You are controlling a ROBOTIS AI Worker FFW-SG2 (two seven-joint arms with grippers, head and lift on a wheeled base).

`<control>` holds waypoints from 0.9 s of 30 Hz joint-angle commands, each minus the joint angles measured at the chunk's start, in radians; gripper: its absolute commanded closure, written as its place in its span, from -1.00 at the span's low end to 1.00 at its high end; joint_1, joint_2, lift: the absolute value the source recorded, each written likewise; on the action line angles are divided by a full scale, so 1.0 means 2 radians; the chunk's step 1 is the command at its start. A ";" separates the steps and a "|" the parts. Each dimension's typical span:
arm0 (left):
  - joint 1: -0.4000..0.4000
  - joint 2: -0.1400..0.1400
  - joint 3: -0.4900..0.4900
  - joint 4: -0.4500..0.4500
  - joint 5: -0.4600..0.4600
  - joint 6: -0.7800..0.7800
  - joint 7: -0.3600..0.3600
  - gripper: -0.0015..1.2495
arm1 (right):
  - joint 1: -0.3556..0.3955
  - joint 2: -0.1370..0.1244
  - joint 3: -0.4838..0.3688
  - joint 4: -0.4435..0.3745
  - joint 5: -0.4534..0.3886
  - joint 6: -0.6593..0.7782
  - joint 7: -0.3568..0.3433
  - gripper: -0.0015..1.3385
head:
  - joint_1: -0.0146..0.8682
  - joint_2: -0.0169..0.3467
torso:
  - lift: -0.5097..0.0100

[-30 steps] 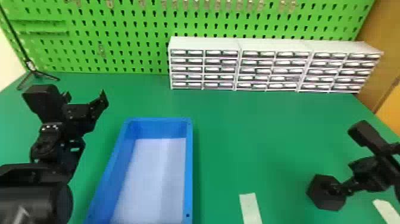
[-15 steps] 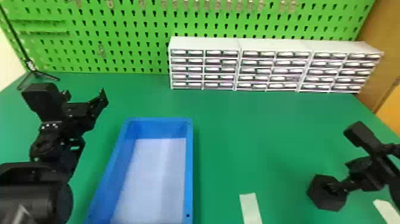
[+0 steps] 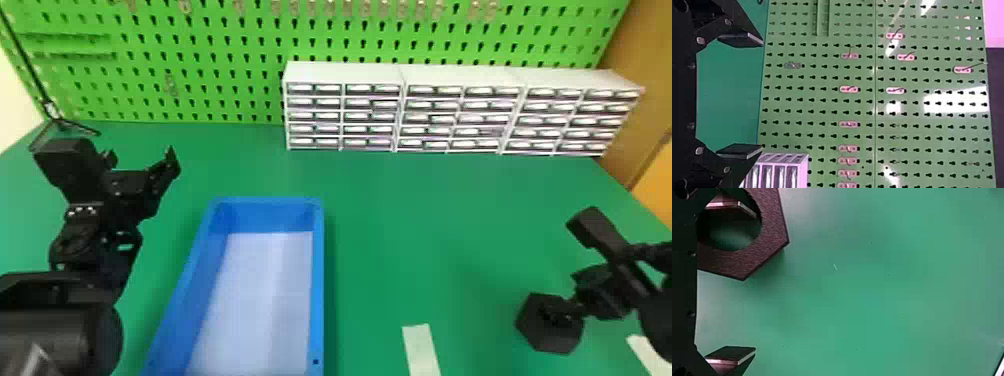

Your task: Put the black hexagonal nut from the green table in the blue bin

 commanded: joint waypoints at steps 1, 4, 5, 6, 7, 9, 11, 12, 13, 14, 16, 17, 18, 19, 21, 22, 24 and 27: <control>-0.001 0.000 -0.001 0.000 0.000 0.000 0.000 -0.49 | -0.013 0.003 0.011 0.017 -0.004 -0.006 -0.007 -0.85 | 0.59 -0.76 | 0.59; -0.001 0.000 -0.001 0.000 0.000 0.000 0.000 -0.49 | -0.015 0.003 0.012 0.022 -0.004 -0.007 -0.010 -0.84 | 0.59 -0.76 | 0.59; -0.001 0.000 -0.001 0.000 0.000 -0.001 0.000 -0.49 | -0.015 0.003 0.012 0.024 -0.005 -0.008 -0.010 -0.83 | 0.59 -0.76 | 0.59; -0.001 0.000 0.000 0.000 0.000 -0.001 0.000 -0.49 | -0.015 0.003 0.012 0.024 -0.005 -0.008 -0.011 -0.81 | 0.59 -0.76 | 0.59; 0.000 0.000 0.000 0.000 0.000 -0.001 0.000 -0.49 | -0.015 0.003 0.012 0.024 -0.005 -0.008 -0.011 -0.79 | 0.59 -0.76 | 0.59; 0.001 0.000 0.000 0.000 0.000 -0.001 0.000 -0.49 | -0.013 0.003 0.012 0.025 -0.005 -0.008 -0.011 -0.73 | 0.59 -0.76 | 0.59; 0.002 0.000 0.001 0.000 0.000 -0.001 0.000 -0.49 | -0.012 0.002 0.012 0.024 -0.005 -0.007 -0.011 -0.61 | 0.59 -0.76 | 0.59; 0.002 0.000 0.001 0.000 0.001 -0.001 0.000 -0.49 | -0.011 0.003 0.012 0.025 -0.005 -0.007 -0.011 -0.50 | 0.59 -0.76 | 0.59; 0.002 0.000 0.001 0.000 0.001 -0.001 0.000 -0.49 | -0.011 0.002 0.012 0.025 -0.005 -0.007 -0.011 -0.40 | 0.59 -0.76 | 0.59; 0.002 0.000 0.001 0.000 0.000 -0.001 0.000 -0.49 | -0.011 0.002 0.012 0.024 -0.005 -0.007 -0.011 -0.28 | 0.59 -0.76 | 0.59; 0.002 0.000 0.001 0.000 0.001 -0.002 0.000 -0.49 | -0.011 0.002 0.012 0.024 -0.005 -0.007 -0.011 -0.04 | 0.59 -0.76 | 0.59; 0.002 0.000 0.001 0.000 0.001 -0.002 0.000 -0.49 | -0.011 0.002 0.012 0.024 -0.005 -0.007 -0.011 0.02 | 0.59 -0.76 | 0.59; 0.002 0.000 0.001 0.000 0.001 -0.002 0.000 -0.49 | -0.011 0.002 0.012 0.024 -0.006 -0.007 -0.011 0.06 | 0.59 -0.76 | 0.59; 0.002 0.000 0.001 0.000 0.000 -0.002 0.000 -0.49 | -0.010 0.001 0.012 0.024 -0.006 -0.007 -0.011 0.10 | 0.59 -0.76 | 0.59; 0.002 0.000 0.001 0.000 0.001 -0.002 0.000 -0.49 | -0.008 0.000 0.013 0.020 -0.006 -0.006 -0.011 0.27 | 0.59 -0.76 | 0.59; 0.003 0.000 0.001 0.000 0.001 -0.002 0.000 -0.49 | -0.008 -0.001 0.013 0.018 -0.006 -0.005 -0.011 0.34 | 0.59 -0.76 | 0.59; 0.003 0.000 0.001 0.000 0.001 -0.002 0.000 -0.49 | -0.005 -0.002 0.013 0.014 -0.006 0.000 -0.011 0.40 | 0.59 -0.76 | 0.59; 0.004 0.000 0.001 0.000 0.001 -0.002 0.000 -0.49 | -0.004 -0.005 0.015 0.006 -0.006 0.003 -0.010 0.42 | 0.59 -0.76 | 0.59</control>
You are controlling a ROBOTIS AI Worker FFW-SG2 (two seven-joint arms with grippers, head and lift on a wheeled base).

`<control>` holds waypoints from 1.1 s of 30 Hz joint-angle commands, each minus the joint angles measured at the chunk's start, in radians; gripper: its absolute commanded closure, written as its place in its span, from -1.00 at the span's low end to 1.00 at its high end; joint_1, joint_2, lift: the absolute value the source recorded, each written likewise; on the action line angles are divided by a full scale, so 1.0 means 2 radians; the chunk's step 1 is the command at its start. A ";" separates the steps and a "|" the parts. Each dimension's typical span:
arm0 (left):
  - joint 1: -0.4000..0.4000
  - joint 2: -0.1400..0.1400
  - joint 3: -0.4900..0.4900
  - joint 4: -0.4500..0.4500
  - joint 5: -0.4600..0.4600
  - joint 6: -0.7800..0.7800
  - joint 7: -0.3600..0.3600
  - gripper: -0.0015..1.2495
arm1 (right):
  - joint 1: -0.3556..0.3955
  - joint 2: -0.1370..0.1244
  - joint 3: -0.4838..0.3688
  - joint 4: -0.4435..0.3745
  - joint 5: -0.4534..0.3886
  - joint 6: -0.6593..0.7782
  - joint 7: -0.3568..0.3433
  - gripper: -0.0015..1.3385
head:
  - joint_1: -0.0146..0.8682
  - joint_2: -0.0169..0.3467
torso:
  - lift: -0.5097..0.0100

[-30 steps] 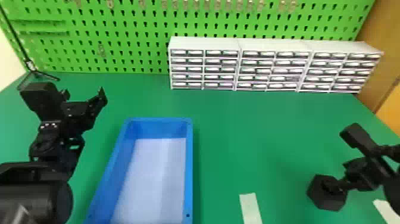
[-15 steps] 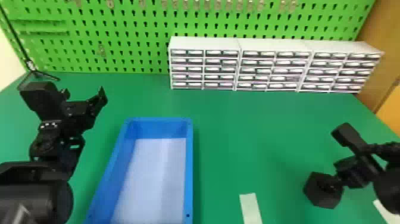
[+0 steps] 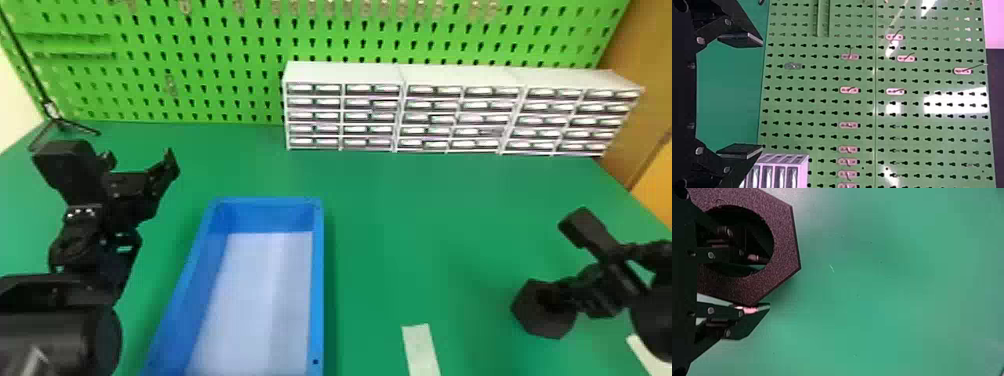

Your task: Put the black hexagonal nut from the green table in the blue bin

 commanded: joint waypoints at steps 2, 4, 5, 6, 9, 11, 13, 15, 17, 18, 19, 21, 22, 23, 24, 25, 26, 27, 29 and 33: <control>0.001 0.000 0.000 0.000 -0.001 0.000 0.000 -0.49 | 0.003 -0.004 0.003 -0.010 0.000 0.008 0.001 0.52 | 0.59 -0.76 | 0.59; 0.001 0.000 0.000 0.000 -0.001 0.000 0.000 -0.49 | 0.003 -0.005 0.003 -0.011 0.000 0.008 0.001 0.54 | 0.59 -0.76 | 0.59; 0.001 0.000 0.000 0.000 -0.001 0.000 0.000 -0.49 | 0.004 -0.005 0.003 -0.012 0.001 0.010 0.001 0.54 | 0.59 -0.76 | 0.59; 0.001 0.000 0.000 0.000 0.000 0.000 0.000 -0.49 | 0.004 -0.005 0.003 -0.013 0.001 0.011 0.001 0.54 | 0.59 -0.76 | 0.59; 0.001 0.000 0.000 0.000 0.000 0.000 0.000 -0.49 | 0.004 -0.005 0.005 -0.014 0.001 0.011 0.001 0.54 | 0.59 -0.76 | 0.59; 0.001 0.000 0.000 0.000 0.000 0.000 0.000 -0.49 | 0.004 -0.006 0.006 -0.014 0.001 0.013 0.001 0.54 | 0.59 -0.76 | 0.59; 0.001 0.000 0.000 0.000 0.000 0.000 0.000 -0.49 | 0.004 -0.007 0.006 -0.017 0.001 0.015 0.003 0.54 | 0.59 -0.76 | 0.59; 0.001 0.000 0.000 0.000 0.000 0.000 0.000 -0.49 | 0.004 -0.010 0.006 -0.023 0.003 0.018 0.005 0.54 | 0.59 -0.76 | 0.59; 0.001 0.000 0.000 0.000 0.000 0.000 0.000 -0.49 | 0.004 -0.013 0.005 -0.028 0.004 0.020 0.007 0.54 | 0.59 -0.76 | 0.59; 0.001 0.000 0.000 0.000 0.000 0.000 0.000 -0.49 | 0.003 -0.014 0.003 -0.031 0.004 0.021 0.008 0.54 | 0.59 -0.76 | 0.59; 0.001 0.000 0.000 0.000 0.000 0.000 0.000 -0.49 | 0.003 -0.015 0.002 -0.037 0.004 0.025 0.011 0.54 | 0.59 -0.76 | 0.59; 0.001 0.000 0.000 0.000 0.000 0.000 0.000 -0.49 | 0.002 -0.017 -0.003 -0.046 0.006 0.028 0.014 0.54 | 0.59 -0.76 | 0.59; 0.001 0.000 0.000 0.000 0.000 0.000 0.000 -0.49 | 0.001 -0.019 -0.005 -0.050 0.006 0.030 0.015 0.54 | 0.59 -0.76 | 0.59; 0.001 0.000 0.000 0.000 0.000 0.000 0.000 -0.49 | 0.001 -0.020 -0.007 -0.055 0.006 0.034 0.016 0.54 | 0.59 -0.76 | 0.59; 0.001 0.000 0.000 0.000 0.000 0.000 0.000 -0.49 | -0.001 -0.021 -0.009 -0.060 0.006 0.034 0.019 0.54 | 0.59 -0.76 | 0.59; 0.001 0.000 0.000 0.000 0.000 0.000 0.000 -0.49 | -0.002 -0.022 -0.010 -0.066 0.006 0.040 0.020 0.54 | 0.59 -0.76 | 0.59; 0.001 0.000 0.000 0.000 0.000 0.000 0.000 -0.49 | -0.004 -0.024 -0.010 -0.070 0.006 0.042 0.023 0.54 | 0.59 -0.76 | 0.59; 0.001 0.000 0.000 0.000 0.000 0.000 0.000 -0.49 | -0.008 -0.026 -0.010 -0.076 0.006 0.045 0.027 0.54 | 0.59 -0.76 | 0.59; 0.001 0.000 0.000 0.000 0.000 0.000 0.000 -0.49 | -0.013 -0.030 -0.008 -0.088 0.005 0.052 0.031 0.54 | 0.59 -0.76 | 0.59; 0.001 0.000 0.000 0.000 -0.001 0.000 0.000 -0.49 | -0.029 -0.038 -0.001 -0.114 0.000 0.067 0.032 0.54 | 0.59 -0.76 | 0.59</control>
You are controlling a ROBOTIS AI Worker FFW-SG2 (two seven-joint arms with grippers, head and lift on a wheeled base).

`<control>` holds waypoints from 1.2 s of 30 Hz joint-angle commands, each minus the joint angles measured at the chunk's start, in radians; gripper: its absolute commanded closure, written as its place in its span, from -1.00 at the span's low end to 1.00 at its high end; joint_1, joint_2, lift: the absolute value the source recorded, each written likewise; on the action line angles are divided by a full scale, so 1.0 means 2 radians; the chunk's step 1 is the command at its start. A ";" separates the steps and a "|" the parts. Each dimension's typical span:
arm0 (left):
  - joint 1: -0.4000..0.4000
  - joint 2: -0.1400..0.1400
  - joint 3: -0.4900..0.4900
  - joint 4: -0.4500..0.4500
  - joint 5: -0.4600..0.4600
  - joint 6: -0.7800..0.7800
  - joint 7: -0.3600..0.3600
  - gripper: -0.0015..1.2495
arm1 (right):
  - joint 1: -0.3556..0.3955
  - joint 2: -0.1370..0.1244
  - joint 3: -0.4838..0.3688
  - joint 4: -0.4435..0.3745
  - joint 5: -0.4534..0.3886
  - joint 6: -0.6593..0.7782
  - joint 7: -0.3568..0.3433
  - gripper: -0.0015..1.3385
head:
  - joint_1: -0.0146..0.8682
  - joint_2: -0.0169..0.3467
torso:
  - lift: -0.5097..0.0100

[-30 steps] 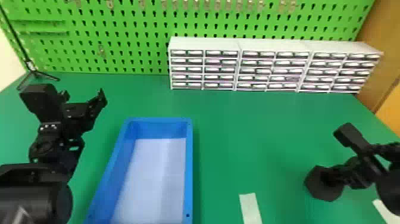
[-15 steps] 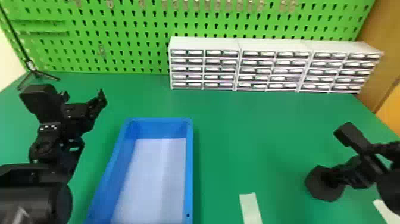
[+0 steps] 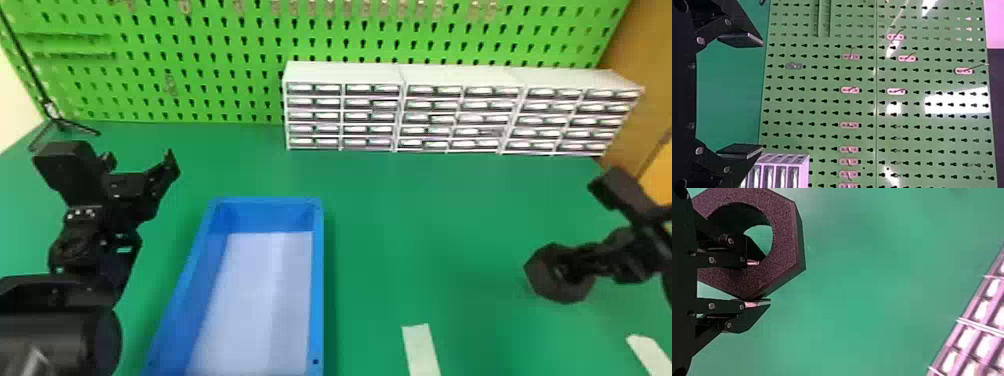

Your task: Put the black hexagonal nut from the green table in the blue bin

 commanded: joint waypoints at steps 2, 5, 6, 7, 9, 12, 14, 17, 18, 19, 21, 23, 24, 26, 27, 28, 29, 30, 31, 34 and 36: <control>0.000 0.000 0.000 0.000 -0.001 0.000 0.000 -0.49 | -0.021 -0.010 0.008 -0.035 -0.010 0.019 0.000 0.54 | 0.59 -0.76 | 0.59; 0.000 0.000 0.001 0.000 -0.001 0.000 0.000 -0.49 | -0.032 -0.015 0.008 -0.049 -0.027 0.029 0.000 0.54 | 0.59 -0.76 | 0.59; 0.000 0.000 0.001 0.000 -0.001 0.000 0.000 -0.49 | -0.037 -0.016 0.009 -0.055 -0.033 0.033 0.000 0.54 | 0.59 -0.76 | 0.59; 0.000 0.000 0.001 0.000 -0.001 0.000 0.000 -0.49 | -0.040 -0.017 0.010 -0.058 -0.038 0.035 0.000 0.54 | 0.59 -0.76 | 0.59; 0.000 0.000 0.001 0.000 -0.001 0.000 0.000 -0.49 | -0.049 -0.019 0.014 -0.065 -0.050 0.039 0.000 0.54 | 0.59 -0.76 | 0.59; 0.000 0.000 0.001 0.000 -0.001 0.000 0.000 -0.49 | -0.061 -0.020 0.021 -0.072 -0.073 0.041 0.000 0.54 | 0.59 -0.76 | 0.59; 0.000 0.000 0.000 0.000 -0.001 0.001 0.000 -0.49 | -0.070 -0.020 0.028 -0.075 -0.085 0.041 -0.003 0.54 | 0.59 -0.76 | 0.59; 0.000 0.000 0.000 0.000 -0.001 0.000 0.000 -0.49 | -0.083 -0.019 0.046 -0.078 -0.118 0.042 -0.016 0.54 | 0.59 -0.76 | 0.59; 0.000 0.000 0.000 0.000 -0.001 0.001 0.000 -0.49 | -0.089 -0.019 0.054 -0.078 -0.132 0.042 -0.020 0.54 | 0.59 -0.76 | 0.59; 0.000 0.000 -0.001 0.000 -0.001 0.000 0.000 -0.49 | -0.093 -0.019 0.059 -0.078 -0.142 0.042 -0.023 0.54 | 0.59 -0.76 | 0.59; 0.000 0.000 -0.001 0.000 -0.001 0.000 0.000 -0.49 | -0.101 -0.019 0.074 -0.078 -0.162 0.043 -0.027 0.54 | 0.59 -0.76 | 0.59; -0.001 0.000 -0.001 0.000 -0.001 0.000 0.000 -0.49 | -0.109 -0.018 0.084 -0.078 -0.177 0.044 -0.033 0.54 | 0.59 -0.76 | 0.59; -0.001 0.000 -0.001 0.000 -0.001 0.000 0.000 -0.49 | -0.114 -0.017 0.091 -0.078 -0.189 0.044 -0.038 0.54 | 0.59 -0.76 | 0.59; -0.002 0.000 -0.002 0.000 -0.001 0.001 0.000 -0.49 | -0.121 -0.014 0.100 -0.078 -0.203 0.043 -0.045 0.54 | 0.59 -0.76 | 0.59; -0.002 0.000 -0.003 0.000 -0.001 0.001 0.002 -0.49 | -0.124 -0.011 0.105 -0.078 -0.208 0.042 -0.049 0.54 | 0.59 -0.76 | 0.59; -0.002 0.000 -0.004 0.001 -0.001 0.001 0.003 -0.49 | -0.128 -0.009 0.111 -0.078 -0.213 0.042 -0.051 0.54 | 0.59 -0.76 | 0.59; -0.002 0.000 -0.005 0.001 -0.001 0.001 0.004 -0.49 | -0.131 -0.006 0.116 -0.077 -0.217 0.041 -0.055 0.54 | 0.59 -0.76 | 0.59; -0.002 0.000 -0.005 0.001 -0.001 0.001 0.004 -0.49 | -0.134 -0.002 0.123 -0.077 -0.224 0.040 -0.059 0.54 | 0.59 -0.76 | 0.59; -0.002 0.000 -0.006 0.001 -0.001 0.001 0.005 -0.49 | -0.137 0.001 0.129 -0.077 -0.229 0.040 -0.063 0.54 | 0.59 -0.76 | 0.59; -0.003 0.000 -0.007 0.002 -0.001 0.001 0.005 -0.49 | -0.146 0.014 0.148 -0.077 -0.244 0.038 -0.078 0.54 | 0.59 -0.76 | 0.59; -0.004 0.000 -0.008 0.002 -0.001 0.001 0.005 -0.49 | -0.153 0.024 0.163 -0.077 -0.249 0.034 -0.084 0.54 | 0.59 -0.76 | 0.59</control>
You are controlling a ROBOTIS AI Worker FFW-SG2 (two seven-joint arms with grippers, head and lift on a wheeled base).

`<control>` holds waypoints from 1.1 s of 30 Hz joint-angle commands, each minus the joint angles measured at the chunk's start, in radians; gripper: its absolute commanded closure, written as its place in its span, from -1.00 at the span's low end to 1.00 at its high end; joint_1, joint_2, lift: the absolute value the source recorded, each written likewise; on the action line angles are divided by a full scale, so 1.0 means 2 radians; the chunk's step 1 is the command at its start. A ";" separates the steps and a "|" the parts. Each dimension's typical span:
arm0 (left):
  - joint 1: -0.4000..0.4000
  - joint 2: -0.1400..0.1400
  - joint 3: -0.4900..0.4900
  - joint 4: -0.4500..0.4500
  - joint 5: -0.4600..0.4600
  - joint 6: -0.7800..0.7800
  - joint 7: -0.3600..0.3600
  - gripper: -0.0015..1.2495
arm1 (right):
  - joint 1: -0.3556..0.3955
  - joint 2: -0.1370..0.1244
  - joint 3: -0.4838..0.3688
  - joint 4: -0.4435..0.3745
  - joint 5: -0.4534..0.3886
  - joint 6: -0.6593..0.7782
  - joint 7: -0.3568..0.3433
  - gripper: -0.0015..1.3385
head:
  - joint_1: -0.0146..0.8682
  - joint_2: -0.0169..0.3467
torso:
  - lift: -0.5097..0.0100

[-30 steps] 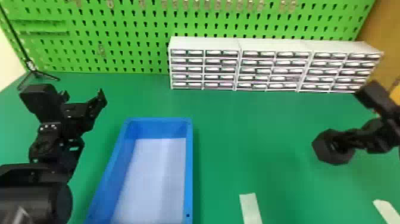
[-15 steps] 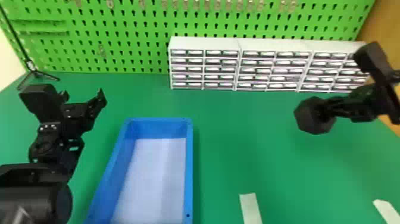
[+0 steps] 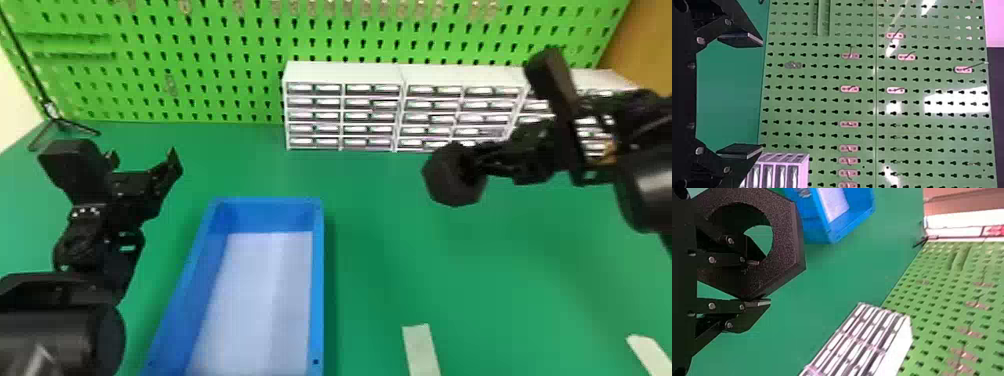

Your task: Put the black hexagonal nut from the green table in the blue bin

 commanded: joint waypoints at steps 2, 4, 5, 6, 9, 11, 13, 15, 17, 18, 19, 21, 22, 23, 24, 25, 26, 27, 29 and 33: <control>-0.002 0.000 -0.002 0.002 0.000 0.000 0.001 -0.49 | -0.019 0.024 0.038 0.001 -0.016 -0.006 -0.011 0.54 | 0.59 -0.76 | 0.59; -0.003 0.000 -0.004 0.004 0.000 0.000 0.001 -0.49 | -0.024 0.032 0.051 0.002 -0.023 -0.008 -0.016 0.54 | 0.59 -0.76 | 0.59; -0.003 0.000 -0.005 0.004 0.000 0.000 0.001 -0.49 | -0.027 0.033 0.058 0.002 -0.028 -0.009 -0.020 0.54 | 0.59 -0.76 | 0.59; -0.004 0.000 -0.005 0.005 0.000 0.000 0.001 -0.49 | -0.030 0.036 0.068 0.003 -0.037 -0.011 -0.023 0.54 | 0.59 -0.76 | 0.59; -0.004 0.000 -0.006 0.005 0.000 0.000 0.001 -0.49 | -0.040 0.045 0.091 0.003 -0.044 -0.014 -0.031 0.54 | 0.59 -0.76 | 0.59; -0.004 0.000 -0.007 0.006 0.000 0.000 0.001 -0.48 | -0.043 0.050 0.104 0.005 -0.053 -0.016 -0.037 0.54 | 0.59 -0.76 | 0.59; -0.006 0.000 -0.009 0.007 0.001 0.000 0.002 -0.48 | -0.048 0.053 0.120 0.006 -0.065 -0.019 -0.045 0.54 | 0.59 -0.76 | 0.59; -0.006 0.000 -0.011 0.009 0.001 0.000 0.002 -0.48 | -0.055 0.057 0.138 0.008 -0.071 -0.021 -0.050 0.54 | 0.59 -0.76 | 0.59; -0.006 0.000 -0.011 0.009 0.001 0.000 0.002 -0.48 | -0.060 0.061 0.156 0.012 -0.074 -0.023 -0.051 0.54 | 0.59 -0.76 | 0.59; -0.006 0.000 -0.010 0.009 0.001 0.000 0.002 -0.48 | -0.065 0.063 0.168 0.014 -0.079 -0.026 -0.054 0.54 | 0.59 -0.76 | 0.59; -0.006 0.000 -0.011 0.009 0.001 0.000 0.002 -0.48 | -0.068 0.065 0.177 0.016 -0.084 -0.027 -0.055 0.54 | 0.59 -0.76 | 0.59; -0.006 0.000 -0.011 0.009 0.001 0.000 0.002 -0.48 | -0.077 0.067 0.198 0.021 -0.098 -0.034 -0.062 0.54 | 0.59 -0.76 | 0.59; -0.006 0.000 -0.011 0.009 0.001 0.000 0.002 -0.48 | -0.081 0.068 0.206 0.023 -0.101 -0.035 -0.063 0.54 | 0.59 -0.76 | 0.59; -0.006 0.001 -0.010 0.009 0.001 0.000 0.002 -0.48 | -0.084 0.071 0.212 0.026 -0.103 -0.038 -0.064 0.54 | 0.59 -0.76 | 0.59; -0.006 0.001 -0.011 0.009 0.002 0.000 0.002 -0.48 | -0.088 0.072 0.220 0.029 -0.106 -0.041 -0.065 0.54 | 0.59 -0.76 | 0.59; -0.006 0.001 -0.011 0.009 0.001 0.000 0.002 -0.48 | -0.091 0.074 0.226 0.031 -0.108 -0.043 -0.066 0.54 | 0.59 -0.76 | 0.59; -0.006 0.001 -0.011 0.009 0.001 0.000 0.002 -0.48 | -0.094 0.075 0.230 0.033 -0.111 -0.046 -0.067 0.54 | 0.59 -0.76 | 0.59; -0.006 0.001 -0.011 0.009 0.001 0.000 0.002 -0.48 | -0.097 0.076 0.237 0.036 -0.113 -0.047 -0.069 0.54 | 0.59 -0.76 | 0.59; -0.006 0.001 -0.011 0.009 0.001 0.000 0.002 -0.48 | -0.102 0.078 0.246 0.038 -0.116 -0.051 -0.071 0.54 | 0.59 -0.76 | 0.59; -0.006 0.001 -0.011 0.010 0.001 0.000 0.002 -0.48 | -0.112 0.082 0.269 0.046 -0.120 -0.055 -0.074 0.54 | 0.59 -0.76 | 0.59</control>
